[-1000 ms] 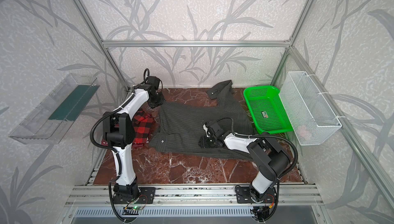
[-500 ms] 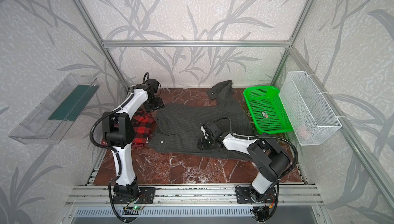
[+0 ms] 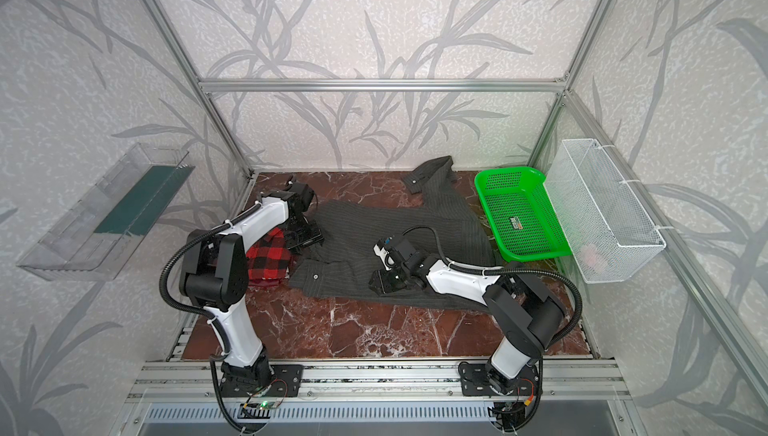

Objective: Fold and stack the long sleeve shirts

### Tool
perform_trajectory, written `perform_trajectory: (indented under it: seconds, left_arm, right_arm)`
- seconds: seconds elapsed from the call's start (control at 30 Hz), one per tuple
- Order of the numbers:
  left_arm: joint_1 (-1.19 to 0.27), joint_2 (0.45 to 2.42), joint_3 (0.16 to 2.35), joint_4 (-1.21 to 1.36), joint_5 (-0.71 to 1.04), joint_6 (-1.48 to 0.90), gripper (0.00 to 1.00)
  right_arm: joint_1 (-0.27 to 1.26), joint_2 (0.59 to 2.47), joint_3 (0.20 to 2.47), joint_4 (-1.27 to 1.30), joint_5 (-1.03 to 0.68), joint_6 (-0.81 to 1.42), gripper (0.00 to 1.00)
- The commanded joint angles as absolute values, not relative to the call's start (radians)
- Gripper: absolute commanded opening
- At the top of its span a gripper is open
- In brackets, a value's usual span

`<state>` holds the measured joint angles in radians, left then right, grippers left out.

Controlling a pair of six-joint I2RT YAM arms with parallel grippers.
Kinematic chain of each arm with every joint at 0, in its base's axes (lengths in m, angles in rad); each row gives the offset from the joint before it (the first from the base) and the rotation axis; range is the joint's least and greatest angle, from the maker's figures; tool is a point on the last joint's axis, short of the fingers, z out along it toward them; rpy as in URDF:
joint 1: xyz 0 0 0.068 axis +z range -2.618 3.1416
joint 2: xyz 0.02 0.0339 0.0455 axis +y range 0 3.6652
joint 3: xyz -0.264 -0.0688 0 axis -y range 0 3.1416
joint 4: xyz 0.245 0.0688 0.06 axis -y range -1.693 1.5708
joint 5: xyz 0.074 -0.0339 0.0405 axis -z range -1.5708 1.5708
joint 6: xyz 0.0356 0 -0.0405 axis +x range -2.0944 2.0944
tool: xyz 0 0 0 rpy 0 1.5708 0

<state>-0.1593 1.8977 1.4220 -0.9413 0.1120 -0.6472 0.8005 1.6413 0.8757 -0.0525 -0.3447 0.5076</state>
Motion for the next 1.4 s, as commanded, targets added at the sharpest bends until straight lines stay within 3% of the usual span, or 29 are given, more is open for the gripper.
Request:
perform_trajectory:
  seconds: [0.0,0.2,0.37,0.53,1.17,1.37]
  left_arm:
    - [-0.159,1.921,1.441,-0.943,0.114,-0.639,0.56]
    - [-0.164,1.981,1.448,-0.950,0.126,-0.626,0.32]
    - [-0.164,1.997,1.445,-0.966,0.099,-0.610,0.20]
    - [-0.153,2.018,1.468,-1.006,0.061,-0.588,0.00]
    - [-0.020,1.882,1.391,-1.038,0.067,-0.524,0.00]
    - [-0.017,1.850,1.379,-1.043,0.092,-0.514,0.17]
  right_arm:
    - [0.801,1.651,0.862,-0.024,-0.369,0.517,0.52]
    - [0.801,1.664,0.853,-0.017,-0.373,0.520,0.52]
    - [0.801,1.681,0.848,-0.008,-0.388,0.528,0.52]
    - [0.801,1.688,0.844,-0.028,-0.369,0.525,0.52]
    - [0.799,1.744,0.830,-0.102,-0.310,0.522,0.52]
    - [0.800,1.712,0.818,-0.126,-0.329,0.512,0.52]
